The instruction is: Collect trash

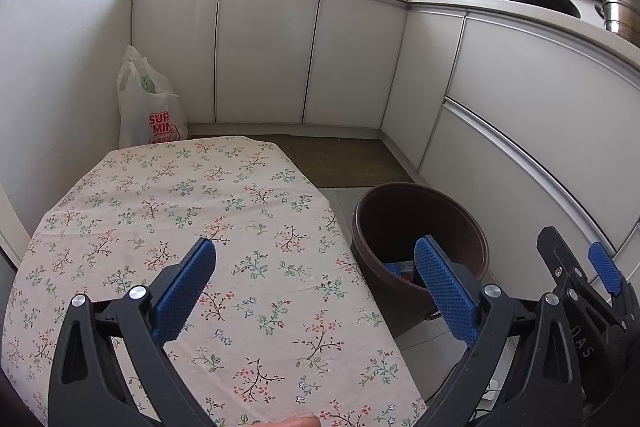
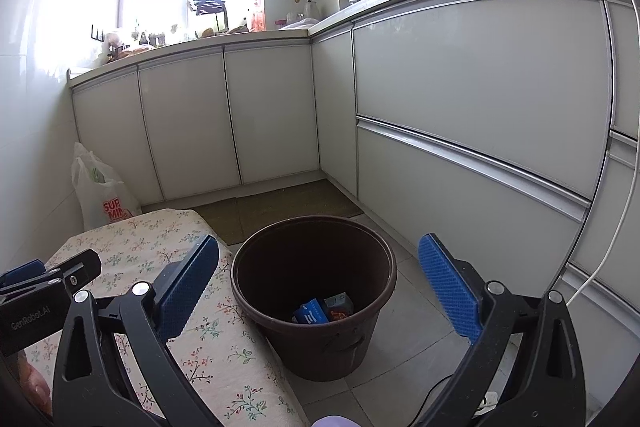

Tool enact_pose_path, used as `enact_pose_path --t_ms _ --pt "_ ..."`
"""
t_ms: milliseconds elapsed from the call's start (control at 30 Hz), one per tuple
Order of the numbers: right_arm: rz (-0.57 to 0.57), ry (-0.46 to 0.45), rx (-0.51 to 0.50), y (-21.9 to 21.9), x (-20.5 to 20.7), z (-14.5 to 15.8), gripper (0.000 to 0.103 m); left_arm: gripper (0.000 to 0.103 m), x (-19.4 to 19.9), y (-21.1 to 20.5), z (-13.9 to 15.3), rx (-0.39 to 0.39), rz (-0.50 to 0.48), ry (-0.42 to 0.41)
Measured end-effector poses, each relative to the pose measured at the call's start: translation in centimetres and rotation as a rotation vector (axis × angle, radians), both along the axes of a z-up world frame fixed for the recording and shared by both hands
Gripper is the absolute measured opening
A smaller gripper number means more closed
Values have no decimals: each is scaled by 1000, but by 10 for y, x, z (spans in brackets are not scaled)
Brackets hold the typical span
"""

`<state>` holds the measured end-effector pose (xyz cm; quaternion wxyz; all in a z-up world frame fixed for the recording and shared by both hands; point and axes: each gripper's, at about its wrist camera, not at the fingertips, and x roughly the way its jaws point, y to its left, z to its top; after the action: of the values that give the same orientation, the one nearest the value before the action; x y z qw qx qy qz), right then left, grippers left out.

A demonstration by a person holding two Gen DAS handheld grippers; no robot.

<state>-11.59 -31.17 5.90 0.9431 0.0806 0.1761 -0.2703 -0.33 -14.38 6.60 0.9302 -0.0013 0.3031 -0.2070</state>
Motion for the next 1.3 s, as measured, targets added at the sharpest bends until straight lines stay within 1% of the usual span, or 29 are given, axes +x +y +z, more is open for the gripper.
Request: enact_pose_path --t_ms 633,700,733,767,833,867,1100,1133,1167,1200,1300 --pt "1 26 13 -3 2 -1 96 96 2 -4 -6 20 -6 20" --pt "2 27 14 -3 2 -1 96 93 1 -6 -6 27 -13 15" --pt "2 27 15 -3 2 -1 96 87 1 -7 -6 29 -18 12" --pt "2 27 15 -3 2 -1 96 79 0 -8 -6 30 -24 10" --pt "3 28 16 -3 2 -1 96 74 0 -9 -8 25 -33 18" --pt "3 30 17 -3 2 -2 96 73 1 -8 -9 17 -37 26" --pt "1 33 21 -5 2 -3 96 73 1 -10 -10 19 -55 33" --pt "1 33 20 -5 2 -3 96 75 1 -9 -10 20 -54 33" --pt "1 33 20 -6 2 -2 96 81 1 -9 -10 20 -51 39" --pt "1 34 21 -5 2 -3 96 83 1 -8 -10 16 -47 43" --pt "0 36 20 -5 2 -3 96 83 0 -7 -10 4 -46 45"
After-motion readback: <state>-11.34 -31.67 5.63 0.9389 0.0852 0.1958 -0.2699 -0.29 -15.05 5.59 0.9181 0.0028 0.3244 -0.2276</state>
